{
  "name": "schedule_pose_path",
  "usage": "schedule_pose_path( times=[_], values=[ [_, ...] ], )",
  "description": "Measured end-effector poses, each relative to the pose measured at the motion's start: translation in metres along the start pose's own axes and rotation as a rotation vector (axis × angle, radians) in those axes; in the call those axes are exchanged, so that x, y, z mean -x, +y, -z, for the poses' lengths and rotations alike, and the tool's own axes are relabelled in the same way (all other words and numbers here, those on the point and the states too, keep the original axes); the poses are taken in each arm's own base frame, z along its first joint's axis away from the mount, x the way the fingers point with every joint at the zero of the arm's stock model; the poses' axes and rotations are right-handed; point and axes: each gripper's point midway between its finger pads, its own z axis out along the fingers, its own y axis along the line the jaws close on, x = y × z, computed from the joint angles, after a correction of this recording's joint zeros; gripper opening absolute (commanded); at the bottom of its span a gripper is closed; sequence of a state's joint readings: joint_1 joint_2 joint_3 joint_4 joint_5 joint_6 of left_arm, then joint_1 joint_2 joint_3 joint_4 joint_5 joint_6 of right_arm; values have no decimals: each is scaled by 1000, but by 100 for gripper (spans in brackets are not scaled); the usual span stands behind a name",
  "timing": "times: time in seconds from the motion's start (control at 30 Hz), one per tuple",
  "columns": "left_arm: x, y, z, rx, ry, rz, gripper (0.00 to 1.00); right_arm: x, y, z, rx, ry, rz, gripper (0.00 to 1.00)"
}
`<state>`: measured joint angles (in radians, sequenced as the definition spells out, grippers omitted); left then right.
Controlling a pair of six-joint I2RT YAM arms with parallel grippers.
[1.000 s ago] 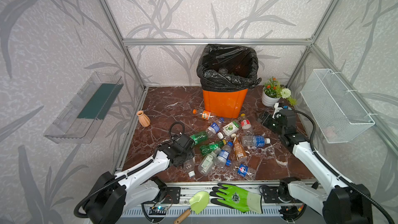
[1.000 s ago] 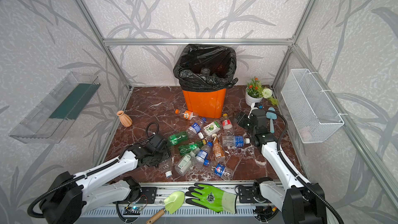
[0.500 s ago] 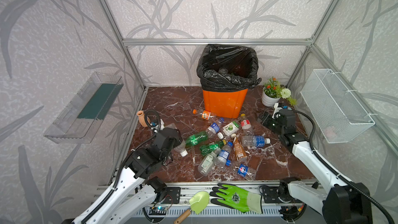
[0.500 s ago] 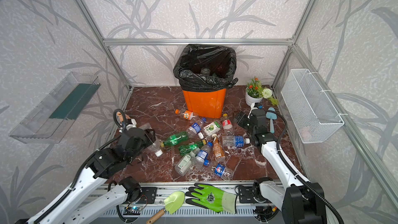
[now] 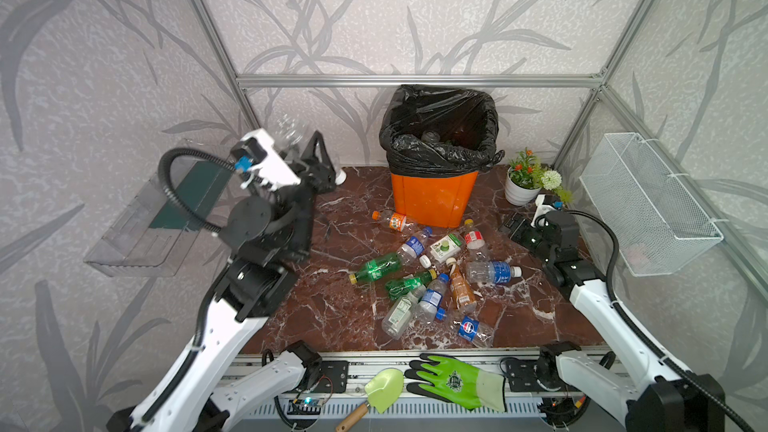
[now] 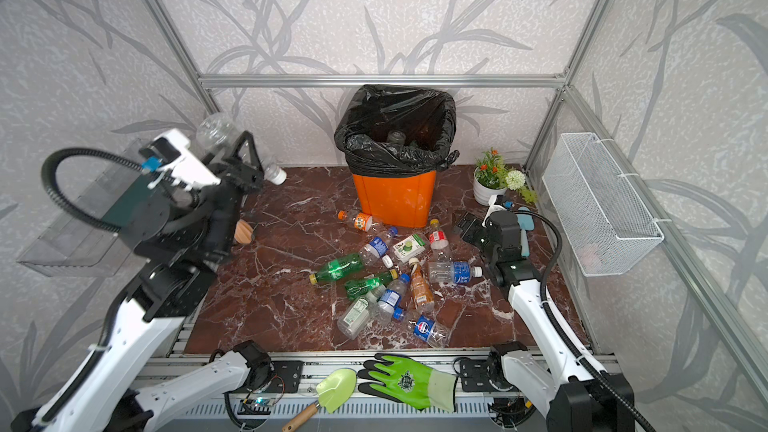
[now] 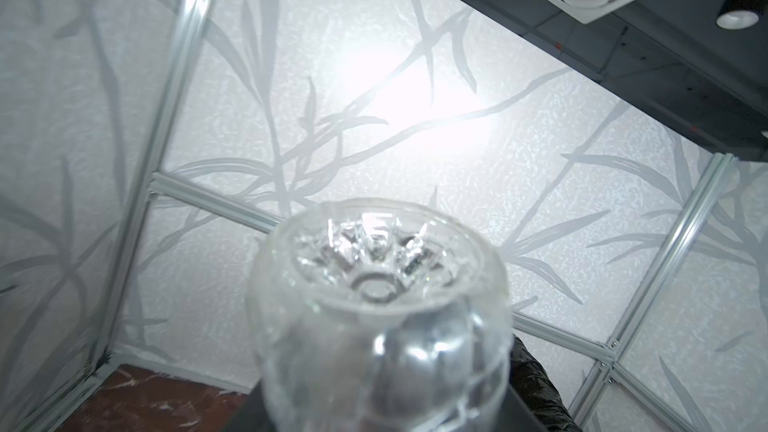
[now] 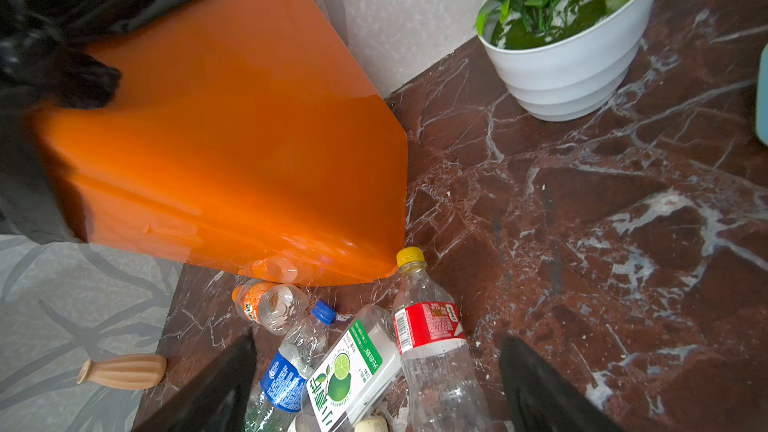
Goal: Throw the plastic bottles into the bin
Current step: 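Open the left gripper over the bin to drop the clear bottle, then lower the left arm from the bin back down over the bottle pile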
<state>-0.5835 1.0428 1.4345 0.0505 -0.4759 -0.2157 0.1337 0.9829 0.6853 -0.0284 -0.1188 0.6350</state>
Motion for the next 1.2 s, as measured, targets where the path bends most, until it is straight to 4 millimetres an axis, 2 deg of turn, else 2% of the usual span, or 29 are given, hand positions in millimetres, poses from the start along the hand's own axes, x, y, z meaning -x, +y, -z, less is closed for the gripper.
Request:
schedule_pose_path(
  times=[0.1,0.17,0.2,0.23,0.27,0.33,0.37,0.4,0.47,0.53,0.63,0.77,0.83,0.9,0.97,1.03,1.13,1.2],
  values=[
    [-13,-52,-66,-119,33,-6,65,10,5,12,10,-44,20,94],
    [-35,-90,-115,-198,105,-31,74,15,7,20,17,-67,33,95],
    [-52,-107,-136,-238,154,-46,80,16,8,23,17,-73,42,95],
    [-73,-118,-154,-258,203,-64,95,18,8,25,16,-75,49,95],
    [-97,-128,-169,-282,257,-79,99,18,8,27,12,-75,59,95],
    [-136,-134,-184,-298,329,-90,99,21,8,31,7,-75,75,96],
    [-164,-130,-184,-291,403,-111,99,22,8,33,6,-79,83,96],
    [-187,-124,-180,-278,477,-132,99,23,8,35,4,-82,87,96],
    [-208,-113,-169,-262,556,-151,99,23,7,37,2,-83,94,96],
    [-207,-104,-153,-254,579,-155,99,23,6,37,-3,-82,98,96],
    [-164,-100,-130,-265,512,-135,99,21,5,37,-6,-73,99,96],
    [-85,-90,-87,-289,337,-83,99,19,4,35,-7,-63,94,96],
    [-67,-75,-61,-281,271,-67,99,18,3,34,-9,-61,90,96],
    [-68,-58,-40,-260,258,-71,99,16,1,32,-13,-54,81,96],
    [-76,-47,-28,-247,273,-89,99,11,-3,27,-22,-33,76,95],
    [-93,-38,-22,-230,320,-115,98,4,-7,21,-32,-3,71,94],
    [-148,-21,-12,-194,459,-176,97,-6,-12,12,-46,43,61,93],
    [-197,-7,6,-180,588,-231,92,-9,-15,10,-53,53,55,94]
  ],
)
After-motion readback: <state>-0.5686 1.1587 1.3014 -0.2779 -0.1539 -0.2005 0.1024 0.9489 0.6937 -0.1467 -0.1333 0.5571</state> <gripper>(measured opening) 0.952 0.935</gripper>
